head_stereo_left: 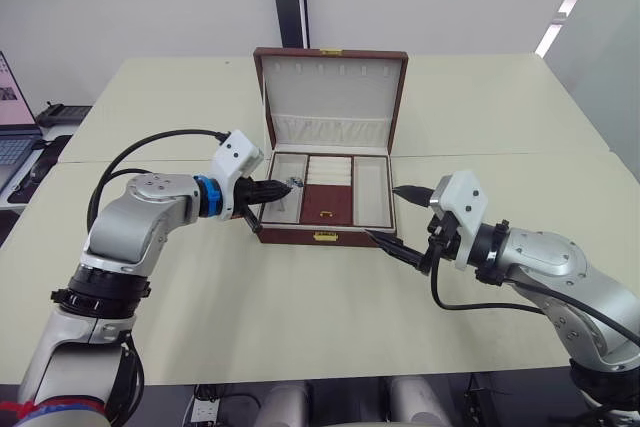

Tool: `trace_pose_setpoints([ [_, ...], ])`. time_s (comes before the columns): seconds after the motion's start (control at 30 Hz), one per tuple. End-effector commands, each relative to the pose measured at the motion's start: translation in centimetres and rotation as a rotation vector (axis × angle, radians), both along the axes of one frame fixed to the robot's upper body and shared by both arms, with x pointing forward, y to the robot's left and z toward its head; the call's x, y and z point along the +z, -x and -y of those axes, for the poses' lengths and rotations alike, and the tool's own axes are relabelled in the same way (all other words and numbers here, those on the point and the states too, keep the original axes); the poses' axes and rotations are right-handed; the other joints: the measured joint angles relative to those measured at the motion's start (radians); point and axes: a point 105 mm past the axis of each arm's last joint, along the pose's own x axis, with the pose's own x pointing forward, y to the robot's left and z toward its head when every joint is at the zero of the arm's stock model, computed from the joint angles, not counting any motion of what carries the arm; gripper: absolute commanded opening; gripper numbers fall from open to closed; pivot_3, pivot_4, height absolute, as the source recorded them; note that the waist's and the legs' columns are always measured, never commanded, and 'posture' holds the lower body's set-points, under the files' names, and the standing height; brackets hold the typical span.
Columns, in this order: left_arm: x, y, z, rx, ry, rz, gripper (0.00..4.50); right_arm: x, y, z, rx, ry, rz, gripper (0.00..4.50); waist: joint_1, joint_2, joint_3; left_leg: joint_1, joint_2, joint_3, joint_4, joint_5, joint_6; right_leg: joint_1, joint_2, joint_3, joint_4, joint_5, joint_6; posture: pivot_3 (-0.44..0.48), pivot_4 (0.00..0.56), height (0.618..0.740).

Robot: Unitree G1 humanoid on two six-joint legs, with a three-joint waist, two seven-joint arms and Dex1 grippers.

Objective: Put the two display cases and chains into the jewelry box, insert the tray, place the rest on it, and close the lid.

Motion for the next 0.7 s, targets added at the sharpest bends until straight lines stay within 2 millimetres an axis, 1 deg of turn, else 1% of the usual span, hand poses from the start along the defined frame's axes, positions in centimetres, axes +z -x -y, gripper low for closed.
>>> trace_pose_setpoints([
  [0.03,0.9,0.1,0.4,-0.002,-0.027,0.035,0.72,0.9,0.5,-0.3,0.012,-0.006,0.046,4.5,0.0,0.0,0.0,0.0,0.0,0.0,0.0,0.0,0.0,0.0,0.0,0.0,0.0,0.0,0.0,0.0,0.15,0.74],
  [0.1,1.0,0.2,0.4,0.007,-0.026,0.036,1.26,0.9,0.5,-0.3,0.013,-0.007,0.045,4.5,0.0,0.0,0.0,0.0,0.0,0.0,0.0,0.0,0.0,0.0,0.0,0.0,0.0,0.0,0.0,0.0,0.15,0.74],
  [0.13,1.1,0.2,0.4,0.013,-0.025,0.038,1.62,0.9,0.5,-0.3,0.013,-0.007,0.044,4.5,0.0,0.0,0.0,0.0,0.0,0.0,0.0,0.0,0.0,0.0,0.0,0.0,0.0,0.0,0.0,0.0,0.15,0.74],
  [0.17,1.2,0.2,0.4,0.016,-0.027,0.041,1.8,0.9,0.5,-0.3,0.013,-0.007,0.044,4.5,0.0,0.0,0.0,0.0,0.0,0.0,0.0,0.0,0.0,0.0,0.0,0.0,0.0,0.0,0.0,0.0,0.15,0.74],
  [0.2,1.4,0.4,0.3,0.018,-0.021,0.038,2.18,0.9,0.5,-0.3,0.013,-0.007,0.044,4.5,0.0,0.0,0.0,0.0,0.0,0.0,0.0,0.0,0.0,0.0,0.0,0.0,0.0,0.0,0.0,0.0,0.15,0.74],
  [0.23,1.7,0.6,0.3,0.015,-0.02,0.04,2.42,0.9,0.6,-0.2,0.014,-0.007,0.044,4.5,0.0,0.0,0.0,0.0,0.0,0.0,0.0,0.0,0.0,0.0,0.0,0.0,0.0,0.0,0.0,0.0,0.15,0.74],
  [0.3,2.2,0.9,0.3,0.011,-0.014,0.046,3.06,0.9,0.6,-0.2,0.015,-0.006,0.044,4.5,0.0,0.0,0.0,0.0,0.0,0.0,0.0,0.0,0.0,0.0,0.0,0.0,0.0,0.0,0.0,0.0,0.15,0.74],
  [0.43,4.9,1.4,0.1,-0.002,0.051,0.118,4.28,1.1,0.6,-0.2,0.021,-0.002,0.05,4.5,0.0,0.0,0.0,0.0,0.0,0.0,0.0,0.0,0.0,0.0,0.0,0.0,0.0,0.0,0.0,0.0,0.15,0.74],
  [0.47,5.5,1.4,-0.2,0.014,0.072,0.137,4.44,1.1,0.6,-0.1,0.022,-0.001,0.052,4.5,0.0,0.0,0.0,0.0,0.0,0.0,0.0,0.0,0.0,0.0,0.0,0.0,0.0,0.0,0.0,0.0,0.15,0.74],
  [0.53,6.2,1.8,-1.4,0.037,0.101,0.167,4.44,1.3,0.7,0.1,0.024,0.002,0.061,4.5,-0.001,0.0,0.0,0.0,0.0,0.0,0.0,0.0,0.0,0.0,0.0,0.0,0.0,0.0,0.0,0.0,0.15,0.74],
  [0.63,5.7,2.6,-3.7,0.06,0.052,0.207,4.44,1.6,0.8,0.5,0.029,0.006,0.076,4.5,-0.005,0.0,0.0,0.0,0.0,0.0,0.0,0.0,0.0,-0.001,0.0,0.001,0.0,0.0,0.0,0.0,0.15,0.74],
  [0.7,5.1,2.8,-6.1,0.133,0.044,0.209,4.44,2.1,0.7,1.4,0.014,0.016,0.094,4.5,-0.003,0.001,0.0,0.0,0.001,0.0,-0.001,0.0,0.0,-0.001,0.0,0.001,0.0,0.0,0.0,0.0,0.15,0.74],
])
